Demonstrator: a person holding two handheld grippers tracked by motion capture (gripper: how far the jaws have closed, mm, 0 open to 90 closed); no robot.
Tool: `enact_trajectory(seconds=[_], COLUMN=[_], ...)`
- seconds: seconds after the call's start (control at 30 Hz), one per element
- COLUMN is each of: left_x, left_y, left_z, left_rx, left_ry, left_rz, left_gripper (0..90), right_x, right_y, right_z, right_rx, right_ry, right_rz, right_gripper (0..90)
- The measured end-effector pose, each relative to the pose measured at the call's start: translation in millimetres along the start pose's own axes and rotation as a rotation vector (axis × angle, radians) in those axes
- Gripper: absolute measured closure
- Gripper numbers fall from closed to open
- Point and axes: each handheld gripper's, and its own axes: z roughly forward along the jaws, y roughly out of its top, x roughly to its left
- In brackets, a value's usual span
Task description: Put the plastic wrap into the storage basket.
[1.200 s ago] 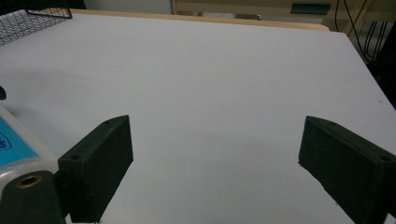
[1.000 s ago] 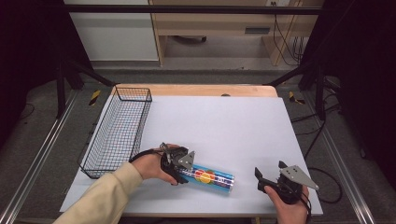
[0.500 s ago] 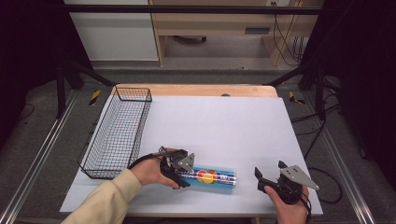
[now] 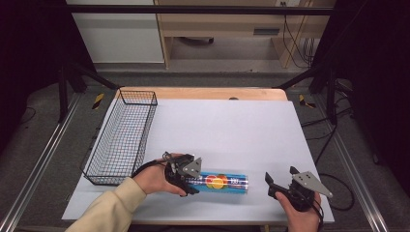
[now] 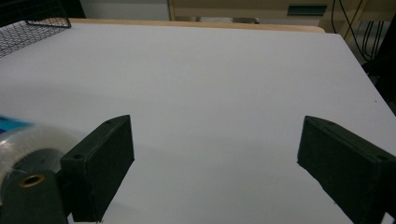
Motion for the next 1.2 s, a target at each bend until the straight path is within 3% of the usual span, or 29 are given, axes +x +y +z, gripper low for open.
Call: enact_trajectory(seconds=[0.33,0.43,0.67,1.03,1.2], left_x=[-4.3,-4.1,-6.9,-12.0,-14.5], left_y=[6.5,7.2,8.8,14.1,9.9], left_z=[-14.9,-20.5,-38.5,-84.0,-95.9], left_rx=[-0.081,-0.1,-0.127,-0.111,-0.139], left_ry=[0.033,0.036,0.061,0.178,0.216], left_rz=[-0.056,-0.099,-0.118,-0.162,-0.194], left_gripper=[31.4,31.4,31.5,31.7,31.7], right_x=[-2.1,-2.8,-3.0,-3.1,-2.9], right_y=[-0.6,0.0,0.8,0.7,1.1], right_z=[-0.9,-1.0,-1.7,-2.3,-2.7], right_rx=[-0.003,-0.013,-0.018,-0.022,-0.021], right_ry=[-0.011,-0.007,-0.009,-0.03,-0.033], right_rz=[0.018,0.028,0.034,0.036,0.028], right_gripper=[10.0,7.6,7.3,8.5,8.5])
